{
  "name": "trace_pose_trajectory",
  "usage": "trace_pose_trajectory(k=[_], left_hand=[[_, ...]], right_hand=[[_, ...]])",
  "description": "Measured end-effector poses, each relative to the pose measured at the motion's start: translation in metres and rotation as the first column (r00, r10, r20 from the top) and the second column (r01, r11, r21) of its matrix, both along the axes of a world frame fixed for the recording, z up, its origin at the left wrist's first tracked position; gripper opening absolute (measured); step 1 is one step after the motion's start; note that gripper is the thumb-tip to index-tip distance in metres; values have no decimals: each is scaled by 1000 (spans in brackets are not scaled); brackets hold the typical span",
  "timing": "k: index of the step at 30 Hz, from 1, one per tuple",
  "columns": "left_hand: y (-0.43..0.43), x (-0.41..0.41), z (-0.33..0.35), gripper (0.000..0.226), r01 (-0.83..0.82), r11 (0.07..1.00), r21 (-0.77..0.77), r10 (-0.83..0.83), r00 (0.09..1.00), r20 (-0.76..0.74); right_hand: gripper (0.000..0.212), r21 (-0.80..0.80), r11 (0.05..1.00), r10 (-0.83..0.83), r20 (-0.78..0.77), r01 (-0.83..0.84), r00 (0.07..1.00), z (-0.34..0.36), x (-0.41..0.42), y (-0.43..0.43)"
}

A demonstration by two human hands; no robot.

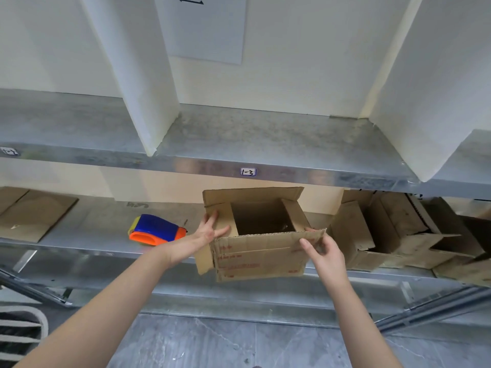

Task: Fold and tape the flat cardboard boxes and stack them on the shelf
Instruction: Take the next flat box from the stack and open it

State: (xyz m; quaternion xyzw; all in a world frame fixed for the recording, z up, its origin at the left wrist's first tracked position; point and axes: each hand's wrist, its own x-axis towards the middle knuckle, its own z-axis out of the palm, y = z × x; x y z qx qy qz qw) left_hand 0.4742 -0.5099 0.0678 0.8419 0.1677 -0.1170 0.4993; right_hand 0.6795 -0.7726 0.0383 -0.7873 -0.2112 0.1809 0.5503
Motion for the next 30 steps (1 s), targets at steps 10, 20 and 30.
trace_pose_trajectory(k=[10, 20, 30], left_hand=[[1, 9, -19, 25, -360, 933, -2, 347, 899, 267], [-8, 11, -50, 56, -275, 958, 75, 249, 935, 252], [3, 36, -62, 59, -501, 858, -109, 513, 833, 209]], right_hand=[[39, -48, 999, 28, 49, -26, 998, -4, 0, 6], [14, -51, 998, -46, -29, 44, 999, -35, -9, -9], [54, -140, 988, -88, -149, 67, 985, -34, 11, 15]])
